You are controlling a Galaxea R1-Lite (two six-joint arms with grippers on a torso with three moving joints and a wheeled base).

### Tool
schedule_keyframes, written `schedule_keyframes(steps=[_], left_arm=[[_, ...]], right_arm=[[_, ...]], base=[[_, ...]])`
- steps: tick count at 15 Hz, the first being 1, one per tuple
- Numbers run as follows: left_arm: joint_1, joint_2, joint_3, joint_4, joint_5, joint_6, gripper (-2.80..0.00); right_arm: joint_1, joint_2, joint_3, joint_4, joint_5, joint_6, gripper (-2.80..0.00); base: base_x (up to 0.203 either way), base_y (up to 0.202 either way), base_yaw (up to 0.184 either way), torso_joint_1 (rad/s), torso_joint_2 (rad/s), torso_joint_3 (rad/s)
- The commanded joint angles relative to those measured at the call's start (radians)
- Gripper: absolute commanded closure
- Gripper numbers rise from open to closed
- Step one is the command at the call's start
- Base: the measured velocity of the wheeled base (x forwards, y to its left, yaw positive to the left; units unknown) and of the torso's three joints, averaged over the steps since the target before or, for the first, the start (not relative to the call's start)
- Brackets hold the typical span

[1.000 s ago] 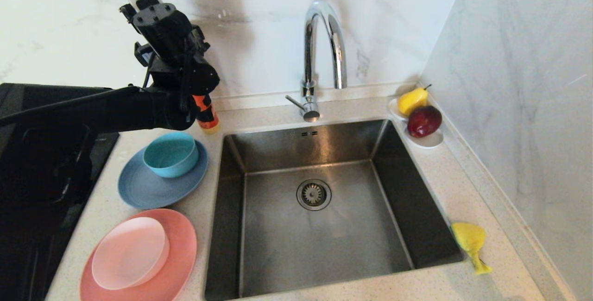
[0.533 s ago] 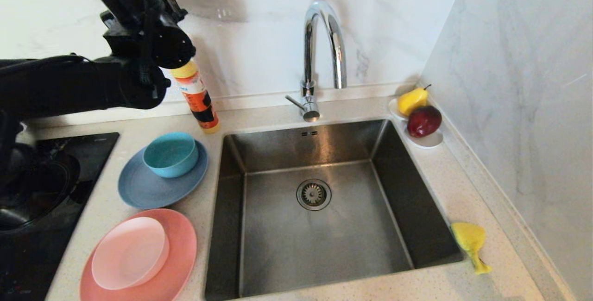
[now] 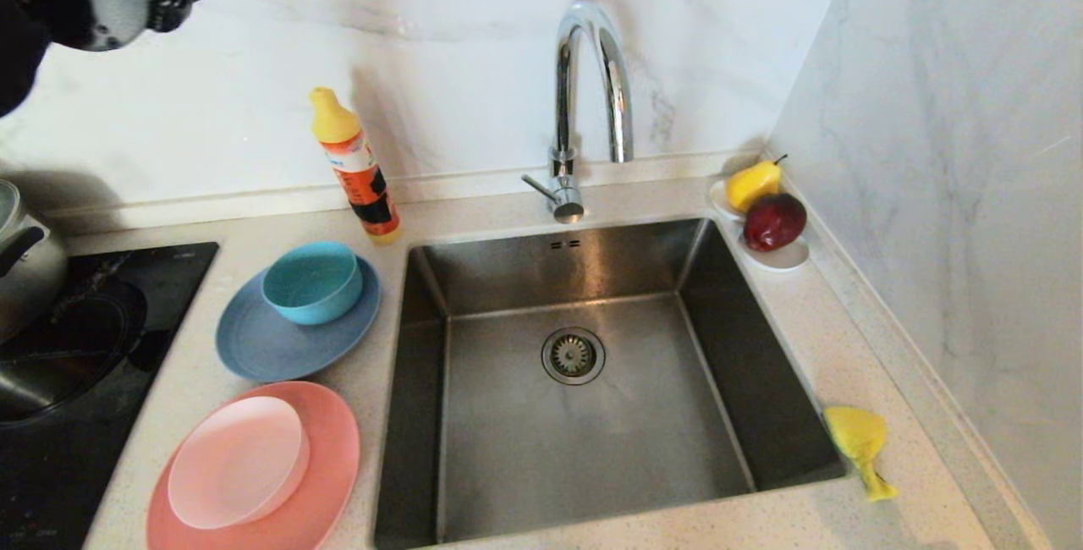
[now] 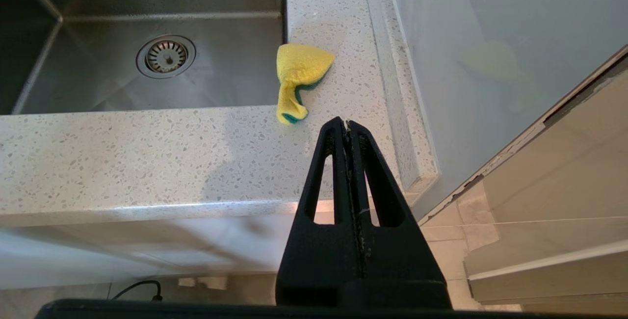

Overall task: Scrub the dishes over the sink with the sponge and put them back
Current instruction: Turn on the faucet

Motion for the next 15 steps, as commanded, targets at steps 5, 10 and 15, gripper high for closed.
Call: schedule_keyframes(steps=[5,10,15], left_arm=[[-0.091,-0.156,0.024,0.512,-0.516,-0.220,0.00],[-0.111,0.038,0.014,0.544,-0.645,-0.298,0.00],[-0.138,0.241,-0.035,0.324,-0.709,-0.359,0.00]], right_arm=[[0.000,0.001,0.000,0.000,0.000,0.000,0.00],[0.000,0.001,0.000,0.000,0.000,0.000,0.00],[0.000,0.001,0.000,0.000,0.000,0.000,0.00]], base=[[0.000,0.000,0.000,0.000,0.00,0.000],[0.000,0.000,0.000,0.000,0.00,0.000],[0.000,0.000,0.000,0.000,0.00,0.000]])
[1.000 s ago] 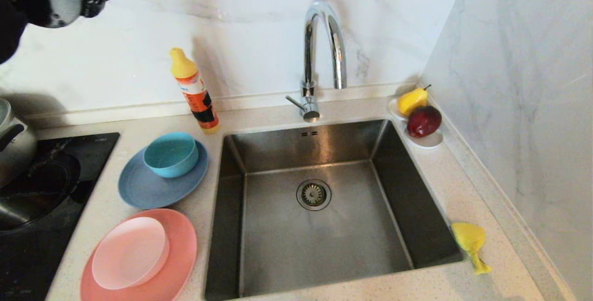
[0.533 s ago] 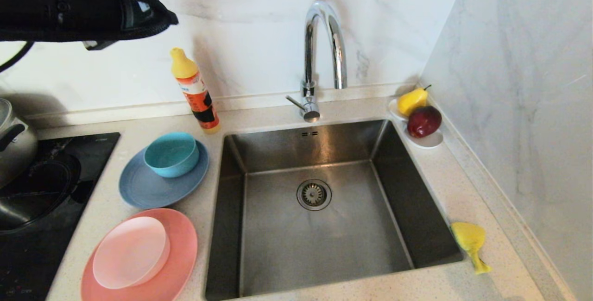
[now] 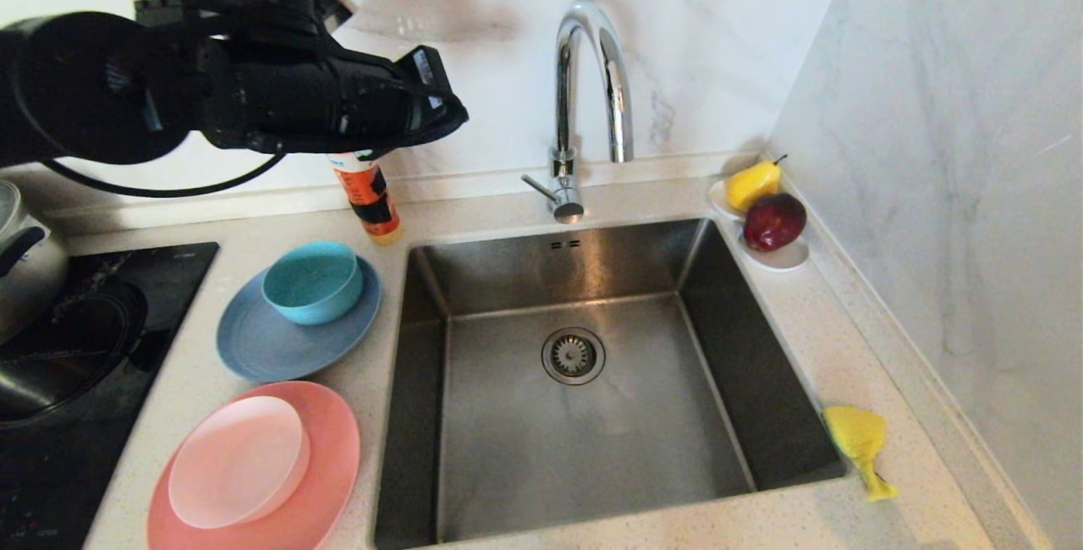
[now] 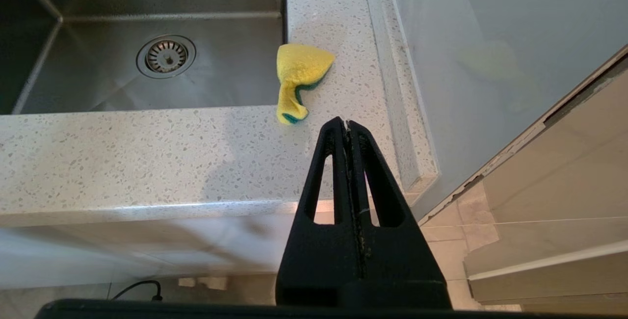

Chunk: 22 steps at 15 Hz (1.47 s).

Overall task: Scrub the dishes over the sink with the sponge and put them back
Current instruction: Turn on the faucet

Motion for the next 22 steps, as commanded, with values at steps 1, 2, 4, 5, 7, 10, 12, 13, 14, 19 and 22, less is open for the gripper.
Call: schedule_keyframes(steps=[1,2,4,5,7,10,12,13,14,19,22], left_arm=[[-0.005,0.134,-0.031,-0.062,-0.016,-0.006,0.00],[-0.005,0.165,-0.047,-0.070,-0.026,-0.005,0.00],[-0.004,0.222,-0.062,-0.102,-0.047,-0.006,0.00],[-0.004,0.254,-0.070,-0.150,-0.055,-0.009,0.00],[-0.004,0.306,-0.087,-0.219,-0.060,-0.011,0.00],[-0.004,0.352,-0.099,-0.300,-0.062,-0.010,0.00],[-0.004,0.377,-0.120,-0.336,-0.058,-0.010,0.00],[-0.003,0.387,-0.134,-0.341,-0.057,-0.008,0.00],[-0.001,0.392,-0.145,-0.342,-0.057,-0.007,0.00],[0.013,0.431,-0.182,-0.344,-0.055,0.000,0.00],[0.013,0.441,-0.184,-0.353,-0.055,0.007,0.00]], right_arm=[[0.000,0.001,0.000,0.000,0.000,0.000,0.00],[0.000,0.001,0.000,0.000,0.000,0.000,0.00],[0.000,0.001,0.000,0.000,0.000,0.000,0.00],[0.000,0.001,0.000,0.000,0.000,0.000,0.00],[0.000,0.001,0.000,0.000,0.000,0.000,0.00],[0.000,0.001,0.000,0.000,0.000,0.000,0.00],[0.000,0.001,0.000,0.000,0.000,0.000,0.00],[0.000,0.001,0.000,0.000,0.000,0.000,0.00],[0.000,0.001,0.000,0.000,0.000,0.000,0.00],[0.000,0.001,0.000,0.000,0.000,0.000,0.00],[0.000,0.001,0.000,0.000,0.000,0.000,0.00]], base=[[0.000,0.000,0.000,0.000,0.00,0.000],[0.000,0.000,0.000,0.000,0.00,0.000],[0.000,0.000,0.000,0.000,0.00,0.000],[0.000,0.000,0.000,0.000,0.00,0.000],[0.000,0.000,0.000,0.000,0.00,0.000],[0.000,0.000,0.000,0.000,0.00,0.000],[0.000,0.000,0.000,0.000,0.00,0.000],[0.000,0.000,0.000,0.000,0.00,0.000],[0.000,0.000,0.000,0.000,0.00,0.000],[0.000,0.000,0.000,0.000,0.00,0.000],[0.000,0.000,0.000,0.000,0.00,0.000]])
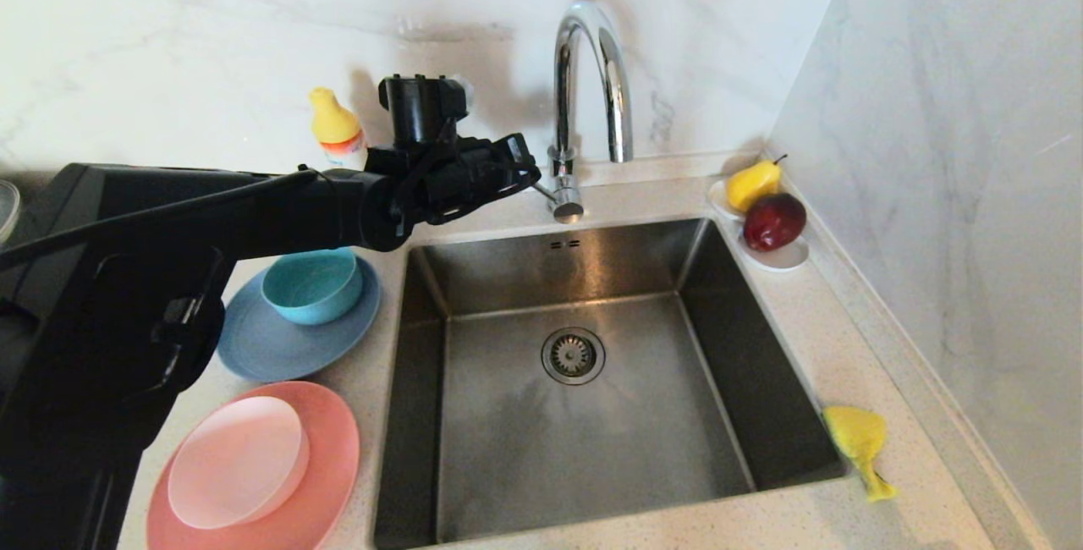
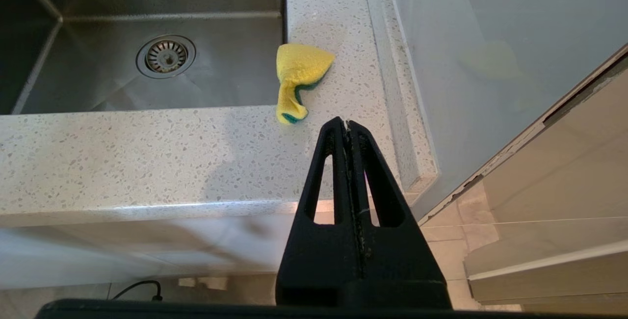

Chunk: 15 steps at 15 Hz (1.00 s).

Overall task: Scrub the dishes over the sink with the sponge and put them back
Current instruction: Turn on the faucet

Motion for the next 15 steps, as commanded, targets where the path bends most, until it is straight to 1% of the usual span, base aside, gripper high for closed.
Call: schedule_keyframes(steps=[1,10,13,15], left_arm=[[0.001,0.017,-0.001,-0.014,-0.001,-0.001,0.00],[0.001,0.023,0.001,-0.012,-0.002,-0.005,0.00],[0.001,0.011,0.025,0.007,-0.004,-0.010,0.00],[-0.001,0.009,0.039,0.040,-0.004,-0.009,0.00]], right_arm=[[0.001,0.001,0.000,0.000,0.000,0.000,0.00],[0.001,0.001,0.000,0.000,0.000,0.000,0.00],[0.001,0.001,0.000,0.000,0.000,0.000,0.00],[0.001,0.001,0.000,0.000,0.000,0.000,0.00]], base=[[0.000,0.000,0.000,0.000,0.00,0.000],[0.000,0.000,0.000,0.000,0.00,0.000],[0.000,0.000,0.000,0.000,0.00,0.000],[0.000,0.000,0.000,0.000,0.00,0.000]])
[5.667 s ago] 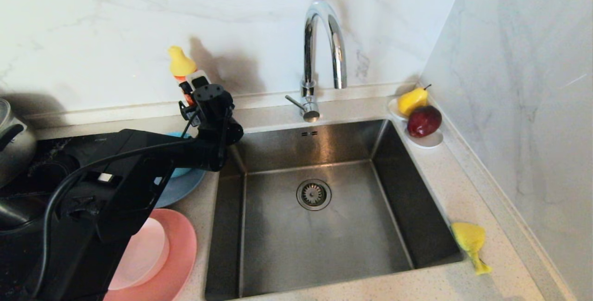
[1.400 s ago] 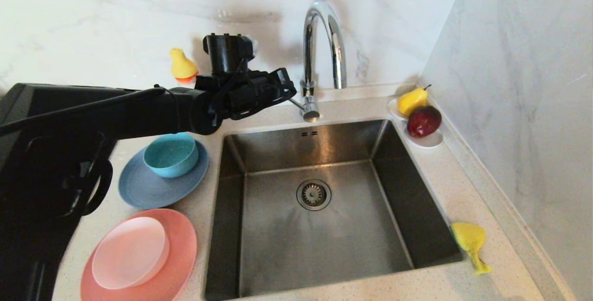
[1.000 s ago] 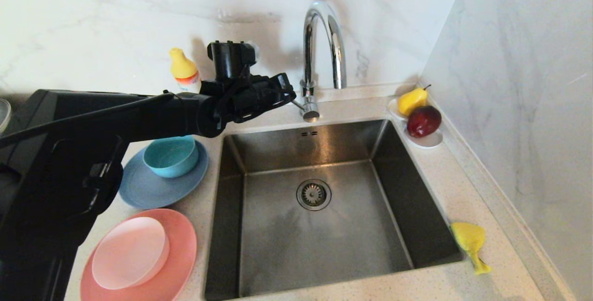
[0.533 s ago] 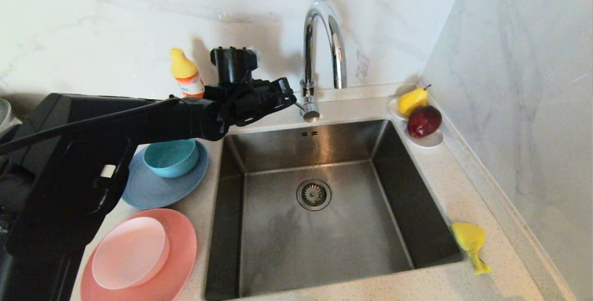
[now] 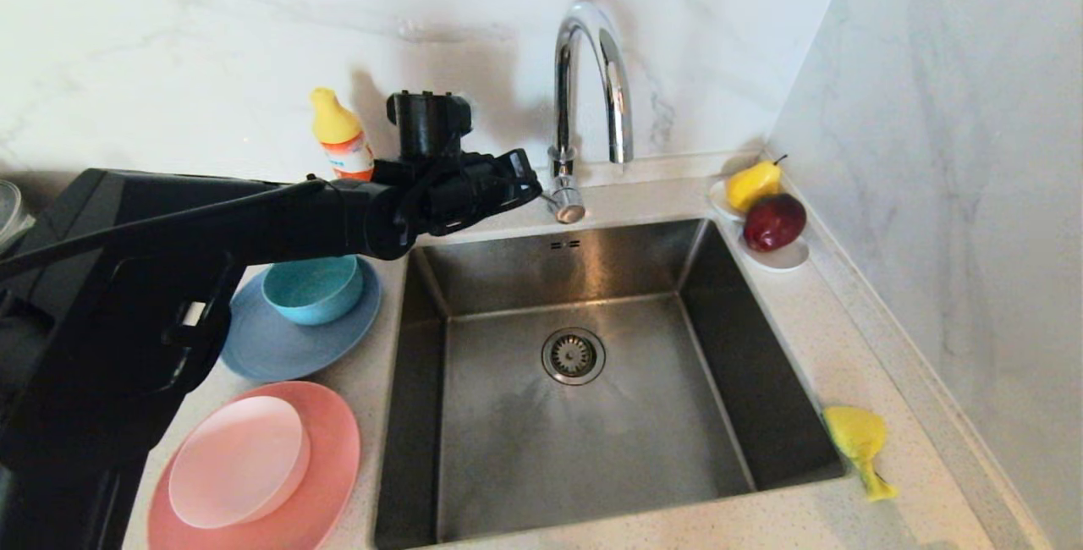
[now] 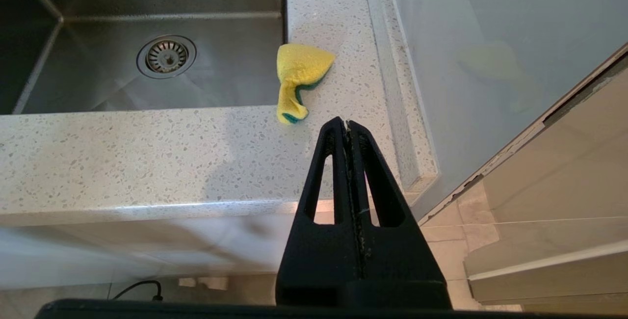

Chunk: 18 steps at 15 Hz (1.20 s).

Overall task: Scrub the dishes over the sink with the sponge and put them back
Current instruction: Turn on the faucet

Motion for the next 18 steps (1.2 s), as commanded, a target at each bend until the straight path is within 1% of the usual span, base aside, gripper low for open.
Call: schedule_keyframes(steps=[1,5,7,10,12,14,16,18], left_arm=[[-0.001,-0.004,0.019,0.024,0.001,-0.001,0.00],[-0.003,-0.028,0.069,0.027,-0.001,0.003,0.00],[-0.003,-0.046,0.088,0.028,-0.013,0.003,0.00],[0.003,-0.055,0.066,0.014,-0.005,0.003,0.00],[0.024,-0.102,0.060,0.017,0.008,0.001,0.00],[0.035,-0.185,0.078,0.024,0.017,0.000,0.00],[0.037,-0.297,0.131,0.038,0.056,0.007,0.00],[0.035,-0.425,0.195,0.083,0.119,0.039,0.00]], right_arm=[[0.000,0.001,0.000,-0.001,0.000,0.000,0.00],[0.000,0.001,0.000,-0.001,0.000,0.000,0.00],[0.000,0.001,0.000,-0.001,0.000,0.000,0.00],[0.000,0.001,0.000,-0.001,0.000,0.000,0.00],[0.000,0.001,0.000,-0.001,0.000,0.000,0.00],[0.000,0.001,0.000,-0.001,0.000,0.000,0.00],[0.000,0.001,0.000,-0.001,0.000,-0.002,0.00],[0.000,0.001,0.000,-0.001,0.000,0.000,0.00]], base=[[0.000,0.000,0.000,0.000,0.00,0.000],[0.000,0.000,0.000,0.000,0.00,0.000],[0.000,0.000,0.000,0.000,0.00,0.000],[0.000,0.000,0.000,0.000,0.00,0.000],[0.000,0.000,0.000,0.000,0.00,0.000],[0.000,0.000,0.000,0.000,0.00,0.000],[0.000,0.000,0.000,0.000,0.00,0.000],[0.000,0.000,0.000,0.000,0.00,0.000]])
